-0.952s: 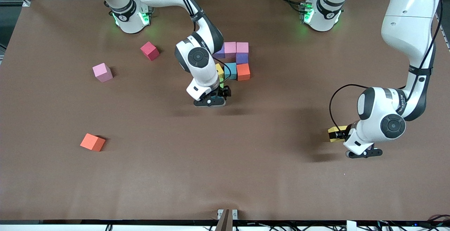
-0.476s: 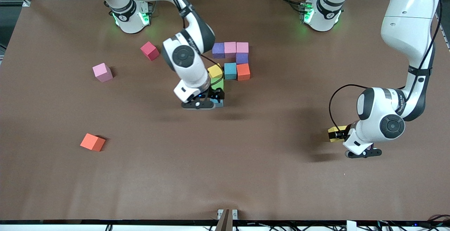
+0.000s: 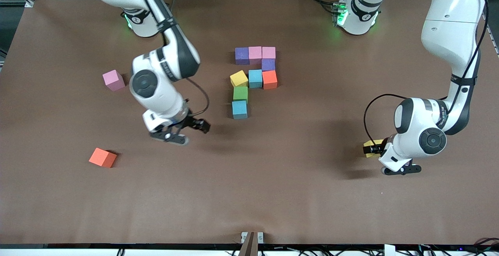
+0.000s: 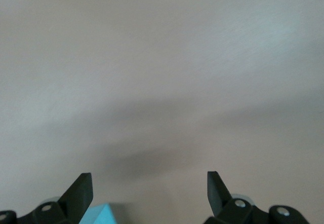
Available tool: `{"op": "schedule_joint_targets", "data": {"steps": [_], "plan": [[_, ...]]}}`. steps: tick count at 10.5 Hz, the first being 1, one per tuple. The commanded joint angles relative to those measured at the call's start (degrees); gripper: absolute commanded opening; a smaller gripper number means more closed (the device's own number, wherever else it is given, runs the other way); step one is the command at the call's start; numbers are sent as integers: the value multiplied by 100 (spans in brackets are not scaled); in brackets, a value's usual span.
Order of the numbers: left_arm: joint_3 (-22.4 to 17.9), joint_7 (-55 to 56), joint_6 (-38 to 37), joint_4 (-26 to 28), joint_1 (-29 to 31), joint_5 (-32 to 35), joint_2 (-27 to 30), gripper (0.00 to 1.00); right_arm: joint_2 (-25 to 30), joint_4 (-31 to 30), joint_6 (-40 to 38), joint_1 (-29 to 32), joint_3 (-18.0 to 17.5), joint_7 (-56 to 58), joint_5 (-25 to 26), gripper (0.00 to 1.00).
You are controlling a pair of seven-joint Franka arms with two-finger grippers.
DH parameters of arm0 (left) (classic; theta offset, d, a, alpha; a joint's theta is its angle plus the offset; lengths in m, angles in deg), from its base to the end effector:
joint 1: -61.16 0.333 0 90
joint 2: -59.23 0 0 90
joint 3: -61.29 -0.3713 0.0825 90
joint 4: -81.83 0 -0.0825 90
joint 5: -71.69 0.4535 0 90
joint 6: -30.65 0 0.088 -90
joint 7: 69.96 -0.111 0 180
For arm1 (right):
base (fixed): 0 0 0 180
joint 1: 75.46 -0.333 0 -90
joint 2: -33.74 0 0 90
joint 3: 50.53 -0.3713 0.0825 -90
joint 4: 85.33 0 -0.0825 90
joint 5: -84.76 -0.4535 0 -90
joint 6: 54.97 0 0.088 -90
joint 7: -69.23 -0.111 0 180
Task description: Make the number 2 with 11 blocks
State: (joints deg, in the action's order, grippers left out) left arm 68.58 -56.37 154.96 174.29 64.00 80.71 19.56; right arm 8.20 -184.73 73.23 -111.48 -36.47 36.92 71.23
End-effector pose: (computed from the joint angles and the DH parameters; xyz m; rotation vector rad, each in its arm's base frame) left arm 0.7641 -0.0410 0.2045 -3.0723 -0.1322 0.1857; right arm 0.6837 0.3038 0.3432 -2.9978 0.4428 -0.0405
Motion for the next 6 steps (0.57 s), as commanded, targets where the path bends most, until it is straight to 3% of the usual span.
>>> {"op": "schedule_joint_targets", "data": {"steps": [1, 4, 6], "plan": [[0, -32, 146, 9, -3, 65, -85, 100, -12, 122, -172, 550, -70, -30, 237, 100], [0, -32, 155, 0, -3, 65, -111, 86, -21, 122, -480, 1332, -70, 154, 334, 100], [0, -32, 155, -9, -3, 65, -103, 69, -47, 131, -489, 1754, -70, 426, 465, 100]]}}
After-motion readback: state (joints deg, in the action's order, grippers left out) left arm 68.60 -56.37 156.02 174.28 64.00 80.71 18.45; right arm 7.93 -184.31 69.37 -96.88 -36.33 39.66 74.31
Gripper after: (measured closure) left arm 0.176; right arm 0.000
